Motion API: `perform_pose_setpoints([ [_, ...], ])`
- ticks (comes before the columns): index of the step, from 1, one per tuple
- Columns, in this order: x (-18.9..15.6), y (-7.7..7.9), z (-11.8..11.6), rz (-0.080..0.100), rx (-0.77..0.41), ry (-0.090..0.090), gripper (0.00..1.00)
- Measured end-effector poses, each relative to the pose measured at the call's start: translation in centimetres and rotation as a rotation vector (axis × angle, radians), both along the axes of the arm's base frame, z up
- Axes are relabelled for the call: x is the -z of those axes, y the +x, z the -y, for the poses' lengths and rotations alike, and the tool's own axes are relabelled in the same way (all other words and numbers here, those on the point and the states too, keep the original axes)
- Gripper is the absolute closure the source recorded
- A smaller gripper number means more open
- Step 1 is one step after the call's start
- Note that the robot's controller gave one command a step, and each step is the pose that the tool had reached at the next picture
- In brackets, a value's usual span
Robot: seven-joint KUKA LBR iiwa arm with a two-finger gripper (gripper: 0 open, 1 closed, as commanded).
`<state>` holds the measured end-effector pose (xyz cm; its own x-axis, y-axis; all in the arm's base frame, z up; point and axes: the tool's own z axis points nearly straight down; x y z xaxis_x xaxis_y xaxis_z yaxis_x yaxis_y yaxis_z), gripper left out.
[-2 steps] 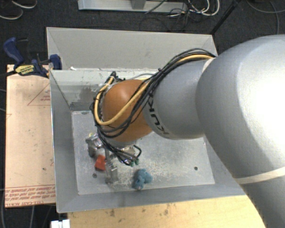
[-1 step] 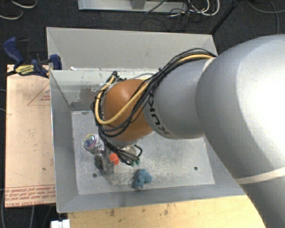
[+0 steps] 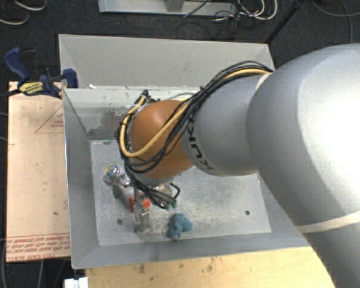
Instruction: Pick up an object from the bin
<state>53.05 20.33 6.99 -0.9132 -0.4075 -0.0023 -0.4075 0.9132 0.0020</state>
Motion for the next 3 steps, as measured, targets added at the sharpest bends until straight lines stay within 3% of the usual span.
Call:
perform_pose_setpoints([
  [1,-0.4,0.7,5.6,-0.001,0.069,-0.004,0.0],
  [2,0.0,0.8,2.2,0.001,-0.054,0.0,0.0],
  [3,0.0,0.8,2.3,0.001,-0.052,0.0,1.0],
])
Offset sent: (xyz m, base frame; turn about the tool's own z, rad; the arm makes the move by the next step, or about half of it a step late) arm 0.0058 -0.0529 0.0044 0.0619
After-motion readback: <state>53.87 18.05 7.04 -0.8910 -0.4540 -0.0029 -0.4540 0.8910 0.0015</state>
